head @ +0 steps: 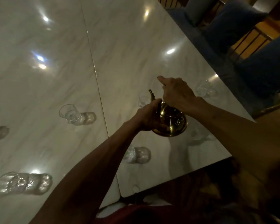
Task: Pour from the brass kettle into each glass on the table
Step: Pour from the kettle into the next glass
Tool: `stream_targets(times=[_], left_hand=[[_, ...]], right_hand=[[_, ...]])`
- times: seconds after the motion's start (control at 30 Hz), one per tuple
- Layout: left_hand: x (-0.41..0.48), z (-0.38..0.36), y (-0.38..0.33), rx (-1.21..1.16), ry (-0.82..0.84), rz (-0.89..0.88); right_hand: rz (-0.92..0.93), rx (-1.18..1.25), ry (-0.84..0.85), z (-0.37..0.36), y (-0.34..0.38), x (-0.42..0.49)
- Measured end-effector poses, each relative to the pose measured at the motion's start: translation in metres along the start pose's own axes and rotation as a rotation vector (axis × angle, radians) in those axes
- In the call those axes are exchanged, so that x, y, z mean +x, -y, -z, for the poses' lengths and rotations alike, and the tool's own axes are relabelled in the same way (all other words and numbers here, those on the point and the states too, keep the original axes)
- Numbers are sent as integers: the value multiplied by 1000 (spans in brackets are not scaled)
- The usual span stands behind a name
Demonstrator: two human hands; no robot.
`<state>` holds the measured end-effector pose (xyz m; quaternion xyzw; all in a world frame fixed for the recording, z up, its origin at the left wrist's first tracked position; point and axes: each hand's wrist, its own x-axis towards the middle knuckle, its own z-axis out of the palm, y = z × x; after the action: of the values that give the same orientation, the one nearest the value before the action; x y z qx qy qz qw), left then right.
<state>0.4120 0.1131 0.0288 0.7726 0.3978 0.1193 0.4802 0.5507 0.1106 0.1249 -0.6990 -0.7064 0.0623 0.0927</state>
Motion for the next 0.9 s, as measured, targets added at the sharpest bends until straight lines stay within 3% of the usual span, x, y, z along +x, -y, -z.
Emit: stream_targets(times=[0.47,0.9], left_hand=[[-65,-76,-48,84,177,-98],[-73,-144,-72,-40,302,-159]], right_hand=[[-226,-62,121,25,-19,-112],[-371,-106,116,30,-68,-179]])
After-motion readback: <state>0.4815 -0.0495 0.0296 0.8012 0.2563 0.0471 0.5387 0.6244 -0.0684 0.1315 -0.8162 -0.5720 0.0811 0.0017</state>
